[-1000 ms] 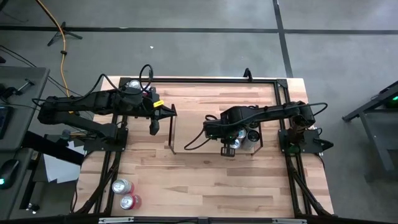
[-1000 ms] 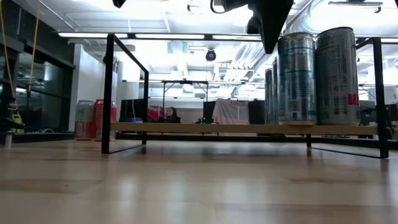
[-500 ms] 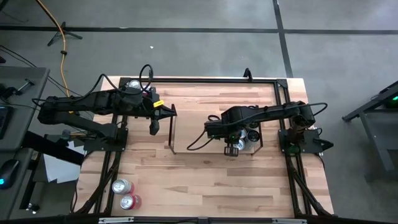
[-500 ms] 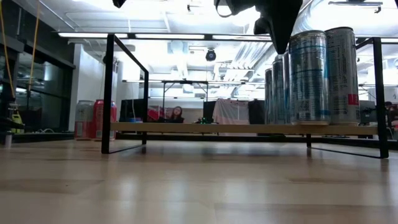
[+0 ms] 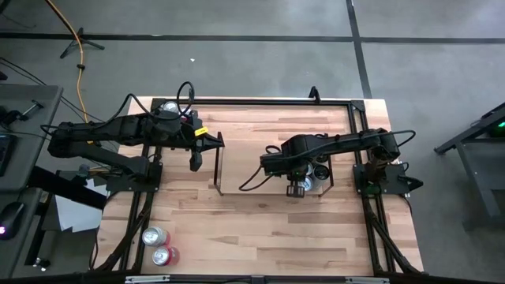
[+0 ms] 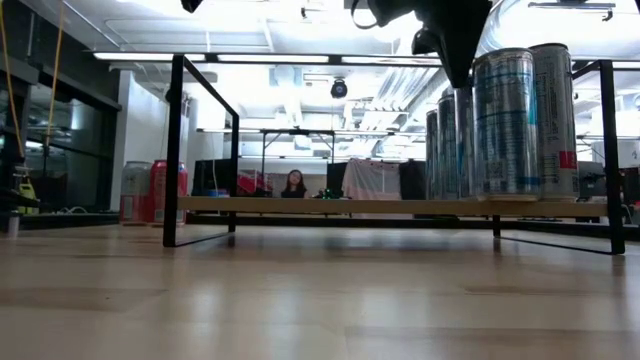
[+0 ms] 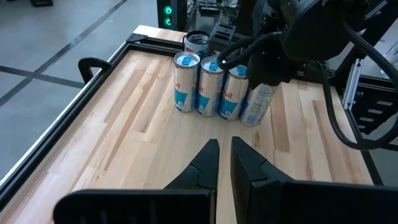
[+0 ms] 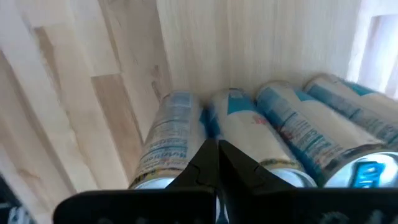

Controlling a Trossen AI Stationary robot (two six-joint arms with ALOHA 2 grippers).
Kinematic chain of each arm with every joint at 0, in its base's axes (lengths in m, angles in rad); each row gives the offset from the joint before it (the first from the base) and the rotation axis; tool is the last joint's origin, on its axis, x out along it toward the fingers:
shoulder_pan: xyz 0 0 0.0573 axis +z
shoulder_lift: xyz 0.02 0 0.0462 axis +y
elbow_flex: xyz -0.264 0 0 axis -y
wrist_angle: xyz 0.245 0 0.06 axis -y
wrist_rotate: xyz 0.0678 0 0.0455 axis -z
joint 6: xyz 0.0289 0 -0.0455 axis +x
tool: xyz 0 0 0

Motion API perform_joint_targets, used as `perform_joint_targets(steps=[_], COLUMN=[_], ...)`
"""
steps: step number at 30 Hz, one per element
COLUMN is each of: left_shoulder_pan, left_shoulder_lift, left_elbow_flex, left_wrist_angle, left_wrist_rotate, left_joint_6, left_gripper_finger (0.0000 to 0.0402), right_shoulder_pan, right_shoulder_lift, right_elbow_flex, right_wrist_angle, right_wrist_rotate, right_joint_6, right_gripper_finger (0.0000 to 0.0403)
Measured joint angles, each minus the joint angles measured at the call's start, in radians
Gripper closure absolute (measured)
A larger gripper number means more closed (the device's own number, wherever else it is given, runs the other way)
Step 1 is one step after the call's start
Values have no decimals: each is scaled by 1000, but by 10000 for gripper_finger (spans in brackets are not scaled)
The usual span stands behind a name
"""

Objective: Place canned beverage on shelf
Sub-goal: Put the blue soda can on the shelf aligned with the other blue soda cans, then put the red soda can on the shelf

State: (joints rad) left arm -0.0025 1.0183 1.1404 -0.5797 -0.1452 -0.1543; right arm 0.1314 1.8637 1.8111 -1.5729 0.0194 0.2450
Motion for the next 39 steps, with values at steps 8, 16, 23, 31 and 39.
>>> perform_joint_targets(steps=[8,16,23,31,39], left_shoulder_pan=[0,0,-37,-79,-77], left_shoulder_lift=[0,-31,-106,-271,-279], left_elbow_flex=[0,-1,-13,-312,-382], left_wrist_angle=[0,-105,-98,304,507], left_wrist_rotate=[0,90,60,20,13], left_joint_6=[0,-19,-35,-112,-72], left_gripper_finger=[401,401,401,402,402], right_shoulder_pan=[0,0,-46,-79,-79], right_shoulder_lift=[0,-64,-172,-426,-517], right_elbow_flex=[0,0,-41,-402,-620], right_wrist_angle=[7,234,429,908,1461], right_wrist_rotate=[70,289,284,189,172], right_joint_6=[37,7,-87,8,112], right_gripper_finger=[403,403,403,403,403])
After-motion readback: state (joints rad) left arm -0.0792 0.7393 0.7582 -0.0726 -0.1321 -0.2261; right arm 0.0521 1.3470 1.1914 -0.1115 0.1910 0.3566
